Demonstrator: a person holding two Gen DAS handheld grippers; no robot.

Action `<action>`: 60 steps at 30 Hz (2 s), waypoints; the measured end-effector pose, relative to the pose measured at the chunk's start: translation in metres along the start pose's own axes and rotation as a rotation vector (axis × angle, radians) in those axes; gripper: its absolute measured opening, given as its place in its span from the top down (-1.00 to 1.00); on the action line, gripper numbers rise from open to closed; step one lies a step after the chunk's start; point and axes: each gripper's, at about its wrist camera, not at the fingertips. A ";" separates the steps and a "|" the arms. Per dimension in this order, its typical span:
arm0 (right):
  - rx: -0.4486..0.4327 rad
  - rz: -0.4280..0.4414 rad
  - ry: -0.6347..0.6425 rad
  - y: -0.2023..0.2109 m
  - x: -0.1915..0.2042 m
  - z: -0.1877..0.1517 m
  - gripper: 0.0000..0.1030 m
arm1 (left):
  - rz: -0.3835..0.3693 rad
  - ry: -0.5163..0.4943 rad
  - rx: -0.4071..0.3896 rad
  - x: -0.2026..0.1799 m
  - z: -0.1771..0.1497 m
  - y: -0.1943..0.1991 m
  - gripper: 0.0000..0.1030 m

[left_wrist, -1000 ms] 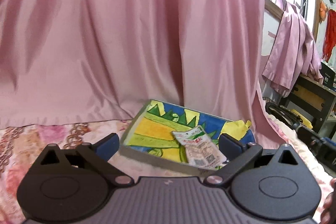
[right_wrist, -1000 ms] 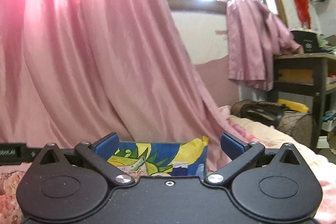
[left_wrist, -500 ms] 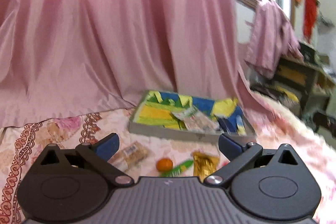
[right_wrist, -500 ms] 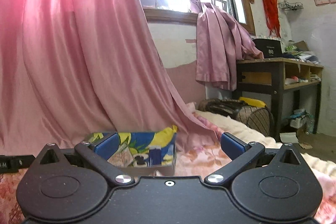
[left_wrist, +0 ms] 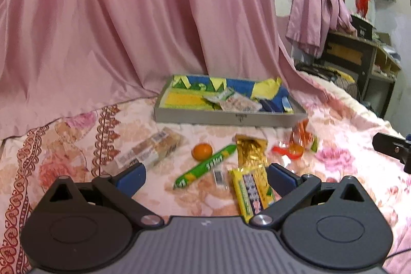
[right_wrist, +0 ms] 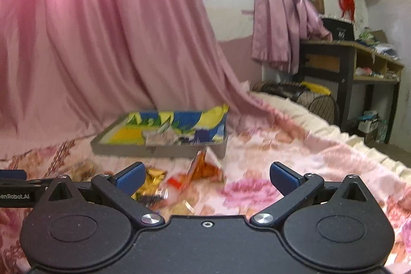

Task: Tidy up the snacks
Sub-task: 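Move the left tool to the yellow bar while the right tool approaches the rice cake bag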

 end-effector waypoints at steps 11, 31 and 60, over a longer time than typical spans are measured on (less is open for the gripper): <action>0.093 0.015 0.017 -0.014 0.008 -0.011 -0.99 | -0.002 -0.015 0.041 -0.004 -0.006 -0.010 -0.99; 0.289 0.004 0.007 -0.047 0.004 -0.015 -0.99 | 0.005 0.059 0.160 0.000 -0.010 -0.036 -0.99; 0.593 0.069 0.009 -0.123 0.003 -0.022 -0.99 | -0.129 0.080 0.338 -0.014 0.012 -0.106 -0.99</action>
Point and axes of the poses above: each gripper's, at about its wrist camera, not at the fingertips, and y roughly against the way its jaws point, x to its left, z to its top, and after that the axes turned 12 degrees about x, right-handed
